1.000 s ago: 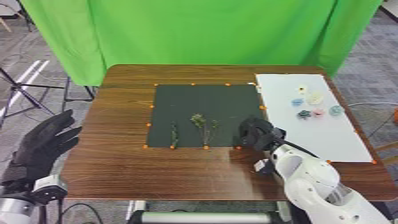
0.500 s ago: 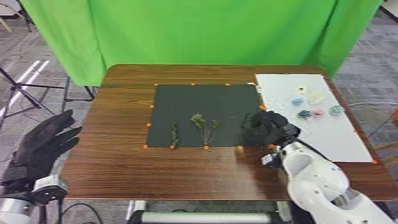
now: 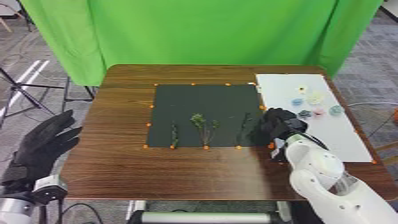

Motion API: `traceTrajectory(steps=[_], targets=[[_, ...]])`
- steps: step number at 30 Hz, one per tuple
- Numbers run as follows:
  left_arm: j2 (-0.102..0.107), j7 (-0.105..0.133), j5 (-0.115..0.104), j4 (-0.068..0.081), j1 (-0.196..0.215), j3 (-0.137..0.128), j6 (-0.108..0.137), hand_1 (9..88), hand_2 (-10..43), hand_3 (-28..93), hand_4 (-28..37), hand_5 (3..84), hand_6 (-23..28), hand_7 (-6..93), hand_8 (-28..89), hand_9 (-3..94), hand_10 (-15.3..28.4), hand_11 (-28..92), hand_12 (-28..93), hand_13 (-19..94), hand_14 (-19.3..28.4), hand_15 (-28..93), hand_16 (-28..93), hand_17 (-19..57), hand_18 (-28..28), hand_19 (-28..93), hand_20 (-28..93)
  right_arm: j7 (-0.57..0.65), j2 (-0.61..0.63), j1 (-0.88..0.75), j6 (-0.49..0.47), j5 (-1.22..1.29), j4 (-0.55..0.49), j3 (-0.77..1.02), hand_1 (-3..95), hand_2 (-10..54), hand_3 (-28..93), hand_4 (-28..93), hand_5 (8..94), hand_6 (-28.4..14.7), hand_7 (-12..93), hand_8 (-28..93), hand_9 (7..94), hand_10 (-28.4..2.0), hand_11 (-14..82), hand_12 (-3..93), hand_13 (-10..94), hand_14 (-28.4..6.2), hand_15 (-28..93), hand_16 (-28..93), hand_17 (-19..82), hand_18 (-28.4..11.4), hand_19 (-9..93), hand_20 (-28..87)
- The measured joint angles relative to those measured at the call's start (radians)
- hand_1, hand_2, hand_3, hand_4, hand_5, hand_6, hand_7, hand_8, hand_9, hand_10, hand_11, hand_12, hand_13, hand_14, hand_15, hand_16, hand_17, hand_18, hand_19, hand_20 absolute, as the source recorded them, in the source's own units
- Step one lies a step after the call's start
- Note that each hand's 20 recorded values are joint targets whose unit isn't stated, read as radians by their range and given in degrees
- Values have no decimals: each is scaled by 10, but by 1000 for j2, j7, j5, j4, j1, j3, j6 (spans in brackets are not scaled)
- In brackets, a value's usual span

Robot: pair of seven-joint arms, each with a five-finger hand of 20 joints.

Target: Arrange flowers

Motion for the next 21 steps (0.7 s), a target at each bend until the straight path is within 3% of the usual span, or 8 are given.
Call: traceTrajectory(steps=[3,9,21], targets=[[1,-1,0,2,-2,1,0,275,-29,715,-253,282,18,237,-122,224,102,221,170,204,134,301,20,-85,194,419,91,-10,0,19,-4,-8,1,-29,277,-1,865,-184,588,-45,463,126,635,-135,585,523,628,-123,805,359,275,-230,888,589],[4,-3,0,4,-4,3,-1,275,-28,716,-253,282,17,238,-122,224,102,220,169,204,133,300,20,-85,194,420,92,-27,-8,50,-4,-8,16,-65,241,50,882,-167,591,-46,443,121,633,-136,576,529,624,-127,803,360,273,-231,884,591],[9,-3,-1,8,-6,8,-1,275,-25,716,-254,281,16,238,-123,224,102,221,170,205,134,301,21,-85,194,420,92,-60,-37,77,-6,12,38,-82,225,64,876,-172,584,-49,433,97,618,-141,599,479,615,-129,802,359,265,-229,877,593]])
